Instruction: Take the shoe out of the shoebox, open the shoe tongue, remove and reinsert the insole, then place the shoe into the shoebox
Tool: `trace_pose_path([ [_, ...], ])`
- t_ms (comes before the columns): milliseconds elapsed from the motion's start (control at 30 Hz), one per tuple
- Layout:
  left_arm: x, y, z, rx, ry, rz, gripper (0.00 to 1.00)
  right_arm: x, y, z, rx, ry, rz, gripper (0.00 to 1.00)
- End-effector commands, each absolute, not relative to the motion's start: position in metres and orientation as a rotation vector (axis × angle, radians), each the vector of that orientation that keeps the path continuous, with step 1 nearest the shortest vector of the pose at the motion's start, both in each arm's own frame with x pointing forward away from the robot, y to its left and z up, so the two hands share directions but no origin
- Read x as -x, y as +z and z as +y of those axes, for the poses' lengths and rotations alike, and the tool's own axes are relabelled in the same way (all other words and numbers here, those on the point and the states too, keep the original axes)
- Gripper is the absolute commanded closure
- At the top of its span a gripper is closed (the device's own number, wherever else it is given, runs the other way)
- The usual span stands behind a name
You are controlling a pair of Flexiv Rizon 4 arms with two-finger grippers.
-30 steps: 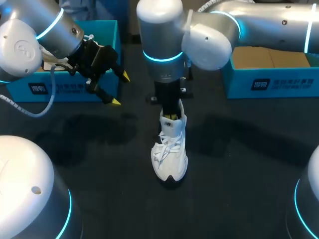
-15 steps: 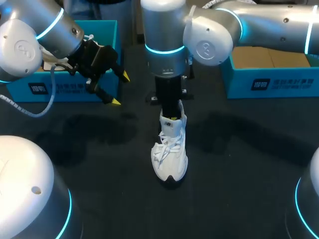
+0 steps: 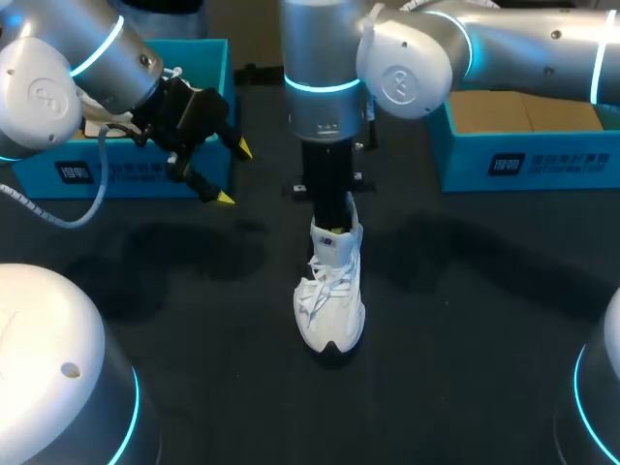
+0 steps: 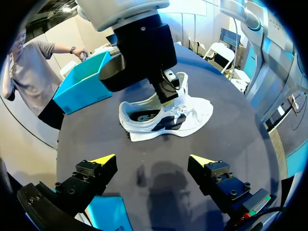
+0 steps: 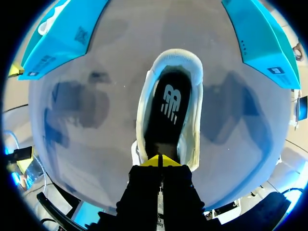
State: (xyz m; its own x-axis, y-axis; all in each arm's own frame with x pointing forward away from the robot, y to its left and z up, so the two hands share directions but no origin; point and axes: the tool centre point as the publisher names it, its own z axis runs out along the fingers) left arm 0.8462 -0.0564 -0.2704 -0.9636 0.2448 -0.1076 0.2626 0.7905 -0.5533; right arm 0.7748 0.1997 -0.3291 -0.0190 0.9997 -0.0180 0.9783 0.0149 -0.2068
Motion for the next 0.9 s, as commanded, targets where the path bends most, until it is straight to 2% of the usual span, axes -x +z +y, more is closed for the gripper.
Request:
trace_pose_path([
  [33,-0.845,-0.271,-0.056,-0.418,-0.914,2.943,0.0,-0.778,-0.334,0.203,2.081,0.268,-2.115,1.0],
  [433,-0.845,-0.271,-0.056,-0.418,-0.914,2.943,0.0,-0.785,-0.345,0.192,2.102,0.272,-2.08,1.0],
  [467,-0.845,-0.271,-0.056,-0.418,-0.914,2.943,0.0,-0.785,-0.345,0.192,2.103,0.271,-2.079,0.87],
  [500,-0.845,-0.271,-0.056,-0.418,-0.914,2.943,0.0,-0.785,-0.345,0.193,2.105,0.28,-2.076,0.54],
  [533,-0.845,-0.271,-0.056,-0.418,-0.914,2.943,0.0,-0.785,-0.345,0.193,2.104,0.282,-2.075,0.36],
  [633,-0.845,-0.271,-0.056,-0.418,-0.914,2.943,0.0,-0.786,-0.344,0.192,2.105,0.29,-2.073,0.0],
  [900,-0.845,-0.271,-0.056,-0.418,-0.914,2.943,0.0,-0.787,-0.344,0.191,2.116,0.284,-2.068,0.0],
])
